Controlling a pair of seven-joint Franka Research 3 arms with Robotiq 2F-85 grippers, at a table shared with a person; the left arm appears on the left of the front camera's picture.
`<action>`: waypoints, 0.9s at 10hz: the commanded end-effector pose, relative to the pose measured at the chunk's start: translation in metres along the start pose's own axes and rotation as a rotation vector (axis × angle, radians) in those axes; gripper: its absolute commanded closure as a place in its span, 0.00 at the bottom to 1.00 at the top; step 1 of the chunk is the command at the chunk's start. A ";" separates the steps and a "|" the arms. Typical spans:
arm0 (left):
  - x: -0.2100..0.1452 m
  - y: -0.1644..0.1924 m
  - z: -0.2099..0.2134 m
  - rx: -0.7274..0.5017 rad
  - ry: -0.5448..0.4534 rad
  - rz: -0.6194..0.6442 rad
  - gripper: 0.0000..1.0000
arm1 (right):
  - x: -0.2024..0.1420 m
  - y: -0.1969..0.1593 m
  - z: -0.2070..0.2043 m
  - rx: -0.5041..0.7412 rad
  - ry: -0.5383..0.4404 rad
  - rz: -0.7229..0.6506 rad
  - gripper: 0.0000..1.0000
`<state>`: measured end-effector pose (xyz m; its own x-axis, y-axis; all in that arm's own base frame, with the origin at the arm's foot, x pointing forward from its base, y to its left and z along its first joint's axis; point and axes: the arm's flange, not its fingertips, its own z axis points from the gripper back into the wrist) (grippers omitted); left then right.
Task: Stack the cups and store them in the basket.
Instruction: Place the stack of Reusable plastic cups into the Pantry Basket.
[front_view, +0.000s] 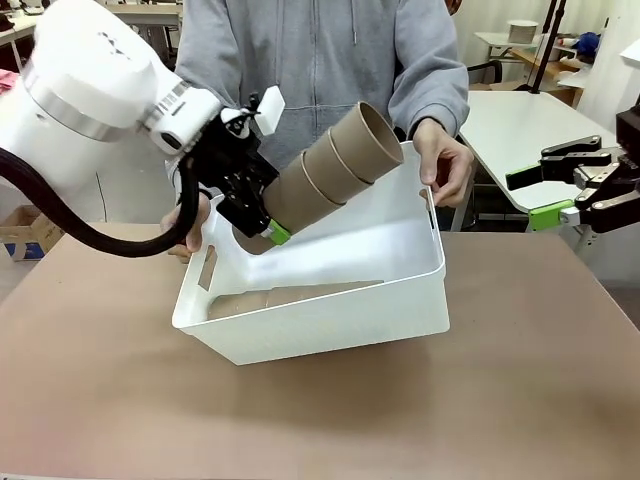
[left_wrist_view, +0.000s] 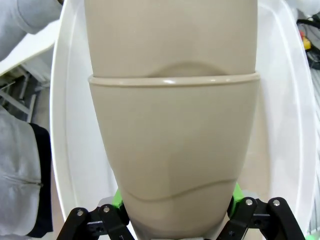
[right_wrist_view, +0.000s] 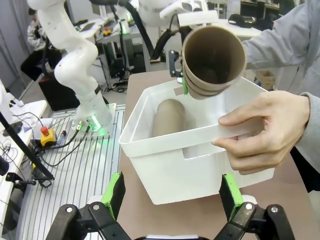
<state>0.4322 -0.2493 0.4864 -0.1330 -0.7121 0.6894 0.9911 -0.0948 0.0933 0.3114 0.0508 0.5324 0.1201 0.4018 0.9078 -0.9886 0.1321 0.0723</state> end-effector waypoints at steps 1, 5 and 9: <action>0.005 0.005 -0.011 0.033 0.028 0.014 0.17 | 0.001 0.000 0.000 -0.002 -0.030 0.014 0.00; -0.011 0.008 -0.050 0.039 0.097 0.032 0.17 | 0.001 0.000 0.000 -0.002 -0.030 0.014 0.00; -0.026 0.016 -0.071 0.090 0.136 0.087 0.17 | 0.001 0.000 0.000 -0.002 -0.030 0.014 0.00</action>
<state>0.4519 -0.2774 0.4171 -0.0720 -0.7855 0.6146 0.9945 -0.0095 0.1044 0.3114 0.0508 0.5323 0.1202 0.4018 0.9078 -0.9886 0.1318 0.0726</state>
